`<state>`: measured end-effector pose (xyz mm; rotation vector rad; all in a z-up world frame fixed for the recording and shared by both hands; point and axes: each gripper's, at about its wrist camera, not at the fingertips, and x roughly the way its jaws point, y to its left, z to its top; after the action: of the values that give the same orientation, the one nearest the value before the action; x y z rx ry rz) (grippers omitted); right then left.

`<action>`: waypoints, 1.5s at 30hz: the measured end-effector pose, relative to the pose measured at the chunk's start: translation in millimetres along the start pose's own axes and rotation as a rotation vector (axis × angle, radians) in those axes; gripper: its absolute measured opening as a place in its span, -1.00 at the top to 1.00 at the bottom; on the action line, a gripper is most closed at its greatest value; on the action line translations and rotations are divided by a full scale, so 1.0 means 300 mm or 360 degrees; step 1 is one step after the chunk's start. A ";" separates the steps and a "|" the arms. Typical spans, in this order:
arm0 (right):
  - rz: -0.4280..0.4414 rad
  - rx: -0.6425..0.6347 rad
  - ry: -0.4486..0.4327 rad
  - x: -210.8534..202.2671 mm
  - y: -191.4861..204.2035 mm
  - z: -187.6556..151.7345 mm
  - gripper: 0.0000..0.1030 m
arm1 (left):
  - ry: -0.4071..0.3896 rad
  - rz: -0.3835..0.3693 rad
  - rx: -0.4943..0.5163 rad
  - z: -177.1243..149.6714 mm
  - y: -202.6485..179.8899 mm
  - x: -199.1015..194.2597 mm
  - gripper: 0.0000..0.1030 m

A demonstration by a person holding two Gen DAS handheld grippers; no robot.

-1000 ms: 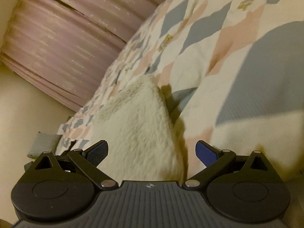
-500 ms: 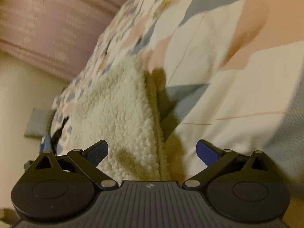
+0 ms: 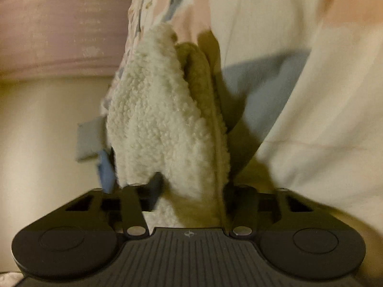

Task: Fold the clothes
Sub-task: 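Grasp the folded cream vest edge with the left gripper while the right gripper grasps the other edge, then lift the folded vest with both grippers and carry it toward the bed end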

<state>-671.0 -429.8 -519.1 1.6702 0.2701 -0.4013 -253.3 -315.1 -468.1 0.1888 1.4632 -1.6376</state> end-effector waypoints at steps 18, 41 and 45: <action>-0.0299 0.0051 -0.0437 -0.670 0.390 0.043 0.45 | 0.0222 -0.0046 0.0219 0.206 -0.682 0.117 0.02; -0.0439 -0.0238 -0.0322 -1.375 -0.157 0.917 0.45 | 0.0131 -0.0145 0.0104 0.184 -1.178 1.339 0.00; -0.0411 -0.0248 -0.0257 -1.370 -0.245 0.968 0.41 | 0.0101 -0.0083 0.0109 0.159 -1.171 1.366 -0.06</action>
<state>-1105.0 -684.9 -446.9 1.4453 0.3882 -0.6882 -712.6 -602.7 -463.4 0.2445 1.4714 -1.7392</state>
